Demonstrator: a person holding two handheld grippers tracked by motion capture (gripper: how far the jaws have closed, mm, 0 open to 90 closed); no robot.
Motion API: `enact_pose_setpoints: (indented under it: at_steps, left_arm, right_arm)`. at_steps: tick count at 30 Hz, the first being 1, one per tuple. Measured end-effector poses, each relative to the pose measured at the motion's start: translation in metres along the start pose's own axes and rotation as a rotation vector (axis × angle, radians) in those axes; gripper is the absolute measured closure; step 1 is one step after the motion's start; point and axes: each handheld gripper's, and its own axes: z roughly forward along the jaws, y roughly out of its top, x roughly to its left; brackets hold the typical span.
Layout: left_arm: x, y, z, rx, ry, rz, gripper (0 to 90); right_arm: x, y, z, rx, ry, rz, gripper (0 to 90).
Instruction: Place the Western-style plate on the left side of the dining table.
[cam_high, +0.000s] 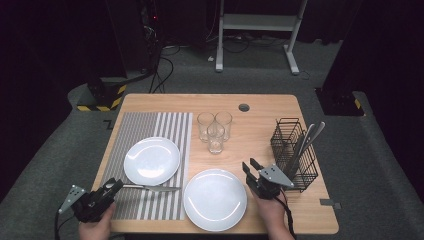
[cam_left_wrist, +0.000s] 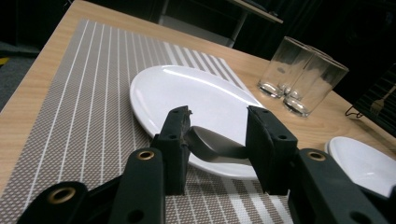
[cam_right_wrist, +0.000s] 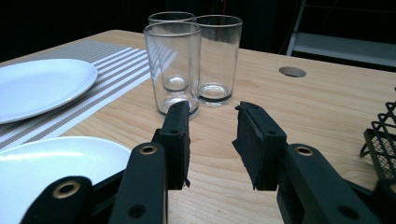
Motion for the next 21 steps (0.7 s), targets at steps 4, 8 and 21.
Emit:
enact_pose_setpoints:
  at_steps: [4, 8, 21]
  left_arm:
    - [0.002, -0.002, 0.0, 0.015, 0.025, 0.018, 59.9]
    - [0.008, -0.005, 0.001, 0.03, 0.011, -0.048, 61.8]
    - [0.016, -0.009, 0.005, 0.089, 0.042, -0.112, 61.1]
  right_arm:
    - [-0.001, -0.001, -0.001, -0.004, -0.003, 0.0, 64.3]
    - [-0.002, -0.004, -0.002, -0.006, -0.006, 0.003, 64.3]
    - [-0.003, -0.01, -0.005, 0.0, -0.002, 0.022, 64.4]
